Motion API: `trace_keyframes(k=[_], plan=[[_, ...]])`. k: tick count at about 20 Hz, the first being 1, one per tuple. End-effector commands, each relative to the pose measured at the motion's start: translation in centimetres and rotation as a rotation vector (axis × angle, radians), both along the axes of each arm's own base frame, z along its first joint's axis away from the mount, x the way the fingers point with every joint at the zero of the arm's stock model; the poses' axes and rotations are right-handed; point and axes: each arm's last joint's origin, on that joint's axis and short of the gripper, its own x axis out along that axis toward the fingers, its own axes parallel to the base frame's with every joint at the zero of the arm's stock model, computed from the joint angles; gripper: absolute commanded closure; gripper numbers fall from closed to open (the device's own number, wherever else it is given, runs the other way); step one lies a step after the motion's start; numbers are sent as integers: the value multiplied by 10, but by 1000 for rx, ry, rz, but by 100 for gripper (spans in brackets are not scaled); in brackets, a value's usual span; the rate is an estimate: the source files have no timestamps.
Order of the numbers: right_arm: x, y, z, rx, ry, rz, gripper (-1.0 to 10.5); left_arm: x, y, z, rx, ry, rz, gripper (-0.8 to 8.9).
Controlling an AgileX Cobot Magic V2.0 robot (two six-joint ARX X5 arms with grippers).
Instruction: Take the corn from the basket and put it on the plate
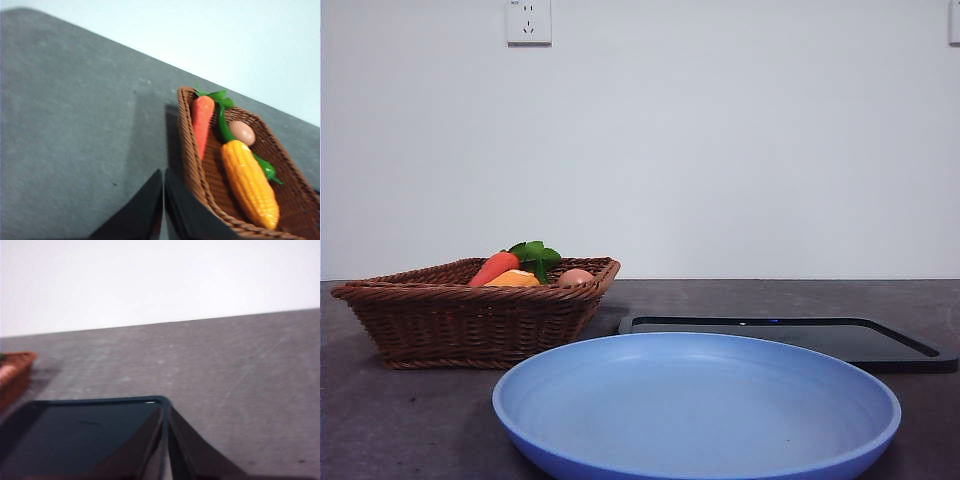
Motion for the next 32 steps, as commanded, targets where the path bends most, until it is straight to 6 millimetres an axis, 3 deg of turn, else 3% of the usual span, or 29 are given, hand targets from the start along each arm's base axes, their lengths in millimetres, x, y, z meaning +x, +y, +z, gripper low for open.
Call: trace_keyframes(k=[1,8,14,21,32], plan=[[-3,1,14,124,-31,35,945,-1,-1,5,-63,-12,-44,806],[-12,1,49,181,-92,51,945,-7,-4,35,-119,-47,-125,806],[-16,2,82,139,-4,72,945,-9,-6,70,-103,8,-180,806],[-7,7,116,21,203,246,945,0,-9,107,-6,163,-329,806],[14,15,140,-110,568,466,945,10,-14,129,124,409,-520,806]])
